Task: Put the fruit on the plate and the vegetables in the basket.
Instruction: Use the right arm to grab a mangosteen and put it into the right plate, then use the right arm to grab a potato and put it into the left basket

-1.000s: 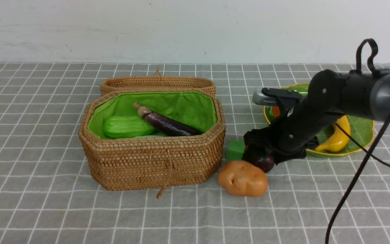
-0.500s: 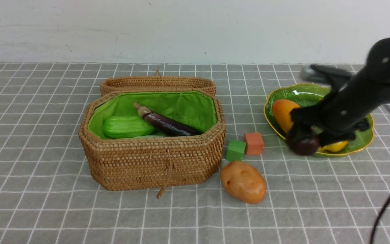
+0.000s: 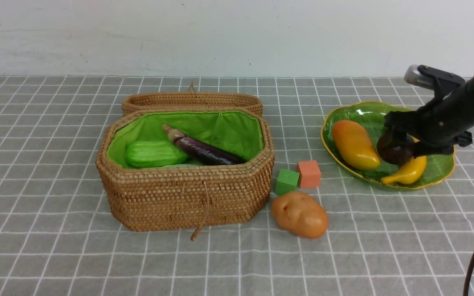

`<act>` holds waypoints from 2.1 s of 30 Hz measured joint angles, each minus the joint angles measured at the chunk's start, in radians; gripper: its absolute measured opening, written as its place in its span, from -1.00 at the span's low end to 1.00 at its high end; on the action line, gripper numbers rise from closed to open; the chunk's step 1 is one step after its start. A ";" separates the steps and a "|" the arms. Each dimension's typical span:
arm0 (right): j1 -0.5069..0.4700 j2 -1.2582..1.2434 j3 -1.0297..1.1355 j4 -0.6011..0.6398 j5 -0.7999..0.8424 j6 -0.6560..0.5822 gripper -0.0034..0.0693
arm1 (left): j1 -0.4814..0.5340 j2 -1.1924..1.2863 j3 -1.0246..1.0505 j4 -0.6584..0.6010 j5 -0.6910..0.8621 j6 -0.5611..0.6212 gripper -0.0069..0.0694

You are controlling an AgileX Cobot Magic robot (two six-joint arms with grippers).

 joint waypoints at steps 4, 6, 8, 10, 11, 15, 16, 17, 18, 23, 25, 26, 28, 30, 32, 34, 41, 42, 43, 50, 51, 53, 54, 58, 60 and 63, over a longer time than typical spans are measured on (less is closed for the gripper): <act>0.000 -0.002 -0.012 0.000 0.003 -0.001 0.59 | 0.000 0.000 0.000 0.000 0.000 0.000 -0.19; 0.000 -0.007 -0.012 0.000 0.017 -0.001 0.72 | 0.000 0.000 0.000 0.000 0.000 0.000 -0.19; 0.000 -0.020 -0.012 0.000 0.036 -0.001 0.87 | 0.000 0.000 0.000 0.000 0.000 0.000 -0.19; 0.000 -0.035 -0.012 -0.001 0.046 -0.001 0.94 | 0.000 0.000 0.000 0.000 0.000 0.000 -0.19; 0.000 -0.059 -0.012 -0.001 0.057 -0.001 0.96 | 0.000 0.000 0.000 0.000 0.000 0.000 -0.19; 0.002 -0.118 -0.012 -0.001 0.086 -0.001 0.93 | 0.000 0.000 0.000 0.000 0.000 0.000 -0.19; 0.014 -0.154 -0.011 -0.001 0.108 -0.001 0.90 | 0.000 0.000 0.000 0.000 0.000 0.000 -0.19; 0.031 -0.181 -0.006 -0.001 0.120 -0.001 0.88 | 0.000 0.000 0.000 0.000 0.000 0.000 -0.19; 0.053 -0.198 0.000 -0.001 0.125 -0.001 0.87 | 0.000 0.000 0.000 0.000 0.000 0.000 -0.19; 0.216 -0.253 0.077 -0.019 0.169 -0.042 0.85 | 0.000 0.000 0.000 0.000 0.000 0.000 -0.19; 0.276 -0.252 0.112 -0.028 0.192 -0.060 0.85 | 0.000 0.000 0.000 0.000 0.000 0.000 -0.19; 0.309 -0.250 0.135 -0.035 0.197 -0.075 0.85 | 0.000 0.000 0.000 0.000 0.000 0.000 -0.19; 0.355 -0.248 0.166 -0.044 0.200 -0.096 0.85 | 0.000 0.000 0.000 0.000 0.000 0.000 -0.19; 0.409 -0.240 0.188 -0.052 0.196 -0.143 0.84 | 0.000 0.000 0.000 0.000 0.000 0.000 -0.19; 0.432 -0.224 0.189 -0.053 0.174 -0.167 0.84 | 0.000 0.000 0.000 0.000 0.000 0.000 -0.19; 0.437 -0.212 0.189 -0.055 0.157 -0.175 0.84 | 0.000 0.000 0.000 0.000 0.000 0.000 -0.19; 0.438 -0.084 0.190 -0.032 0.139 -0.201 0.77 | 0.000 0.000 0.000 0.000 0.000 0.000 -0.19; 0.438 -0.078 0.190 -0.026 0.139 -0.206 0.75 | 0.000 0.000 0.000 0.000 0.000 0.000 -0.19; 0.438 -0.076 0.189 -0.020 0.139 -0.211 0.70 | 0.000 0.000 0.000 0.000 0.000 0.000 -0.19; 0.438 -0.083 0.187 -0.016 0.155 -0.215 0.69 | 0.000 0.000 0.000 0.000 0.000 0.000 -0.19; 0.438 -0.088 0.187 -0.016 0.167 -0.215 0.69 | 0.000 0.000 0.000 0.000 0.000 0.000 -0.19; 0.438 -0.103 0.187 -0.016 0.181 -0.215 0.69 | 0.000 0.000 0.000 0.000 0.000 0.000 -0.19; 0.437 -0.112 0.187 -0.016 0.189 -0.215 0.69 | 0.000 0.000 0.000 0.000 0.000 0.000 -0.19; 0.421 -0.187 0.187 -0.016 0.214 -0.215 0.69 | 0.000 0.000 0.000 0.000 0.000 0.000 -0.19; 0.418 -0.230 0.187 -0.016 0.220 -0.215 0.69 | 0.000 0.000 0.000 0.000 0.000 0.000 -0.19; 0.418 -0.307 0.185 -0.008 0.223 -0.215 0.69 | 0.000 0.000 0.000 0.000 0.000 0.000 -0.19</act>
